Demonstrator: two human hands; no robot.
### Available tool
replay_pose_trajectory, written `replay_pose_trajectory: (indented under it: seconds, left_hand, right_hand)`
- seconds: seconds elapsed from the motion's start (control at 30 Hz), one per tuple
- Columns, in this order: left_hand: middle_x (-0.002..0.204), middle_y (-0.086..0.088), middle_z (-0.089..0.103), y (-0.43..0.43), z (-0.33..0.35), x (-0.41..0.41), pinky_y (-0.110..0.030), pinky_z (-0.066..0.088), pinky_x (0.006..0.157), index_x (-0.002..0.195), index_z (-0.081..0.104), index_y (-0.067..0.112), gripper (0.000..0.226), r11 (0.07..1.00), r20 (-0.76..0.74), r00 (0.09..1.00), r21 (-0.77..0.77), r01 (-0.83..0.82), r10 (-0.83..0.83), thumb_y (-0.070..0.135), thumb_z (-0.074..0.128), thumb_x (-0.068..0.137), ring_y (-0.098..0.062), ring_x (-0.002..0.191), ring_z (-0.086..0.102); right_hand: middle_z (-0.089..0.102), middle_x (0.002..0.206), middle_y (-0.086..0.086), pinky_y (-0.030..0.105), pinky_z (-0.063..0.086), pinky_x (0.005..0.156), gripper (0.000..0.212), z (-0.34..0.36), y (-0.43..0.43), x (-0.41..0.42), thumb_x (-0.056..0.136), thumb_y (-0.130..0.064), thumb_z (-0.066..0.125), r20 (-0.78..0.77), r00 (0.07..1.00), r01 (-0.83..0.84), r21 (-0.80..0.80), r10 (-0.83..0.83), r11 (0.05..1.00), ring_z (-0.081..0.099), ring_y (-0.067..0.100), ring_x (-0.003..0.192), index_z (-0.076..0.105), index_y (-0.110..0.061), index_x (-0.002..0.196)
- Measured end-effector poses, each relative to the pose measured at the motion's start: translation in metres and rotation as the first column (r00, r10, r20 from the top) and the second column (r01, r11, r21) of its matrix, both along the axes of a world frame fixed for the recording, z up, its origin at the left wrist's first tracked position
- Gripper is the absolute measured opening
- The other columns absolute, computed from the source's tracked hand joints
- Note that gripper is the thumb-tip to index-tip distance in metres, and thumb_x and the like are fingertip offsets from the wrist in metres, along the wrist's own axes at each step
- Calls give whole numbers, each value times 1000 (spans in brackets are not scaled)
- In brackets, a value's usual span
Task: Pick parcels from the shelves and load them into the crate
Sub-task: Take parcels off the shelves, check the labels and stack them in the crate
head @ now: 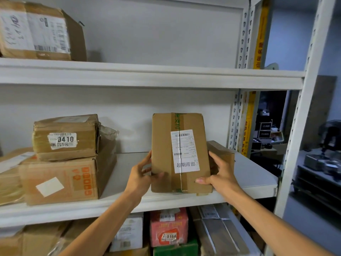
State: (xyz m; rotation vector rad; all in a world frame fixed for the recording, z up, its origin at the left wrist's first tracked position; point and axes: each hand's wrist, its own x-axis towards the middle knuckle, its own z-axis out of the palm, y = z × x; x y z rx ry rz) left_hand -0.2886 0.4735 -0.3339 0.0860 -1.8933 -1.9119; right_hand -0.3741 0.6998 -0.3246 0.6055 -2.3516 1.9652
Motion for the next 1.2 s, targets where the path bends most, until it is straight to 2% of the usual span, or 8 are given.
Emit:
replay_pose_trajectory:
  seconds: [0.1,0.27,0.47,0.6,0.8,0.9,1.03,1.2]
  left_hand:
    - [114,7,67,-2,-3,4,-21,54,79,142,46,30,84,1000,-35,999,23,-1,2,-8,76,73,-14,108,61]
    - [126,0,62,-10,-7,7,-41,51,96,144,44,32,87,993,-104,990,-81,90,-98,-1,80,72,-19,116,58]
    - [134,9,58,-13,-17,4,-52,41,106,145,41,35,87,927,-106,931,-185,326,-349,11,82,72,-19,132,46]
    - [125,12,58,6,-18,15,-39,49,97,136,42,48,83,852,-20,869,-210,480,-494,14,82,72,-18,129,48]
    - [120,15,66,81,-38,56,-36,47,102,134,47,41,83,645,-1,651,-137,752,-759,-7,77,73,-8,116,61]
    - [128,6,63,130,-52,85,-31,47,98,144,43,31,88,526,40,535,-135,839,-844,-7,77,72,-12,121,57]
    - [116,17,59,201,-74,136,-29,53,83,137,38,47,89,345,97,362,-152,926,-927,-1,79,75,-13,113,58]
    - [131,4,59,283,-103,225,-45,48,102,147,35,34,88,69,186,98,-156,985,-978,1,77,77,-14,122,54]
  right_hand:
    - [50,108,-30,10,47,83,109,-2,-4,8,58,14,84,-14,1000,8,-15,-8,1000,48,0,112,38,-29,146]
    - [57,127,-13,32,53,93,106,-8,-8,37,63,18,78,-17,990,136,-79,-138,988,56,8,114,39,-37,144]
    - [62,118,-15,10,50,63,103,-17,0,95,64,21,73,-28,925,376,-100,-380,921,59,-8,100,44,-36,143]
    - [67,113,-9,14,53,68,103,-29,12,157,62,23,74,-37,837,542,-72,-545,837,63,3,100,44,-32,144]
    - [56,137,0,40,50,99,100,-52,53,273,72,10,77,-87,697,713,-19,-712,701,54,17,124,27,-24,152]
    - [59,132,-14,33,54,95,93,-66,76,335,78,1,76,-108,594,803,14,-797,596,56,7,120,27,-30,151]
    - [60,128,-21,30,57,85,96,-88,110,423,73,5,76,-44,381,924,12,-923,381,60,12,114,33,-33,149]
    - [54,130,-26,20,56,80,97,-117,134,536,75,7,74,45,96,995,15,-994,97,56,7,115,30,-38,149]
